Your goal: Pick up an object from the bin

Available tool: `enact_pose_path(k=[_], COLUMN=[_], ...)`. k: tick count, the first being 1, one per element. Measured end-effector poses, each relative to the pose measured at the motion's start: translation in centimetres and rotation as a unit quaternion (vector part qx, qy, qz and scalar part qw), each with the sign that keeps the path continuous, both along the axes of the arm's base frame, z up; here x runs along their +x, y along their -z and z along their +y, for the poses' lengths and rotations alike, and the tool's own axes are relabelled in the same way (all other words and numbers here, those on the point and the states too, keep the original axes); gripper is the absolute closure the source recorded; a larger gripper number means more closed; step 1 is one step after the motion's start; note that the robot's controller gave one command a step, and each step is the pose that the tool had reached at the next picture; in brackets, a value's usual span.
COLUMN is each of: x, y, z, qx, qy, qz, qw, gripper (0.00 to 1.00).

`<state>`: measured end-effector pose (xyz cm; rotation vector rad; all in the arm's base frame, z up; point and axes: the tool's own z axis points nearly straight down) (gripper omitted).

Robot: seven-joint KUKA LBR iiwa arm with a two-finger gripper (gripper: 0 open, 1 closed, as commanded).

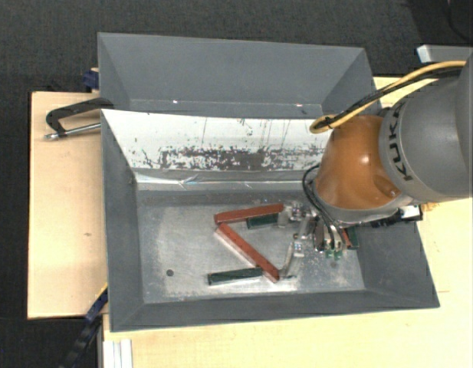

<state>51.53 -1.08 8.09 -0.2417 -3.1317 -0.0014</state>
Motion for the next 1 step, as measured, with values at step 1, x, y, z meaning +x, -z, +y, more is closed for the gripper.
enact_pose_path(k=[1], x=[0.0], y=[0.0], z=[0.0], qx=[0.0], qy=[0.0], qz=[0.0], qw=[1.0], gripper=[0.0])
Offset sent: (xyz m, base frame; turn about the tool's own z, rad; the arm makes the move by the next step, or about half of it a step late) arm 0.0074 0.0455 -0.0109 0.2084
